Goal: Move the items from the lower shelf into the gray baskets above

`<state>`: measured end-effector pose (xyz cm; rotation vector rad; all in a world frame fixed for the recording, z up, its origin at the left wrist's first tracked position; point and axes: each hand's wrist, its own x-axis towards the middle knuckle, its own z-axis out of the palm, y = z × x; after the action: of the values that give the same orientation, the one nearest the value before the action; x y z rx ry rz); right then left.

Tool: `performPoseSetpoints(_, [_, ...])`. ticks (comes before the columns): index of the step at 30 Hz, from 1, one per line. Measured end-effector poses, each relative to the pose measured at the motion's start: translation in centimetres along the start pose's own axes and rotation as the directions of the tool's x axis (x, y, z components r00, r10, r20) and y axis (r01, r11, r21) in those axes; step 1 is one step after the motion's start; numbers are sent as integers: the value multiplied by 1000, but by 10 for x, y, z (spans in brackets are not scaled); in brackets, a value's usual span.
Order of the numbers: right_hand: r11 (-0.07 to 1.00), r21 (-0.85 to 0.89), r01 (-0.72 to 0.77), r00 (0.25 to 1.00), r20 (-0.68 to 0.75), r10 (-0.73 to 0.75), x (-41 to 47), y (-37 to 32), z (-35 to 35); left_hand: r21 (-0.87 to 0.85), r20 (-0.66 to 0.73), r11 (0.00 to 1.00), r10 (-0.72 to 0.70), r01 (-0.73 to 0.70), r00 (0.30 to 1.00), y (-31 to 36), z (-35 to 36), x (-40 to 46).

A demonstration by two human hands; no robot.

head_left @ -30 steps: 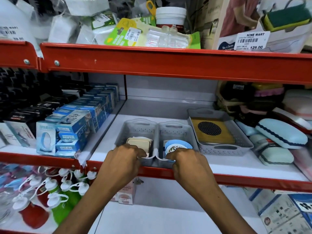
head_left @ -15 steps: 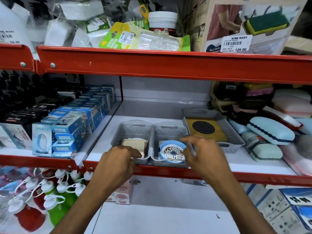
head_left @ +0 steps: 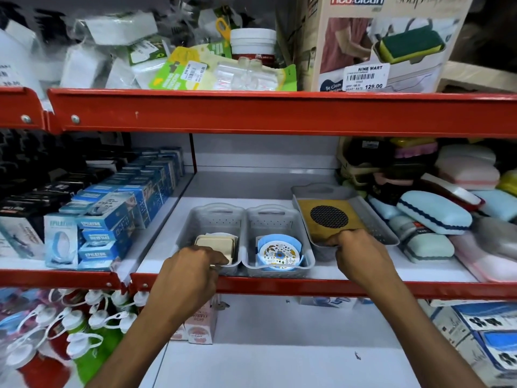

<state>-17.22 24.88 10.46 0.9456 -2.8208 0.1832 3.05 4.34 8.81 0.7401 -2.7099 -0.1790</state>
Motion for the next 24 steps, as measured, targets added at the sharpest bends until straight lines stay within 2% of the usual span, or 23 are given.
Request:
performPoseSetpoints(8, [994,-70,79,987,143,-68,-26,2,-19,3,1,1000,7,-7,1000,3,2,2])
performPoseSetpoints(20, [983,-101,154,982,127,-141,-36,-2,-24,-18,-20,1000,25,-25,999,2,6,1])
performPoseSetpoints(24, [988,-84,126,987,113,-116,-36,-7,-20,-33,-35,999,36,-37,999,1,6,-1])
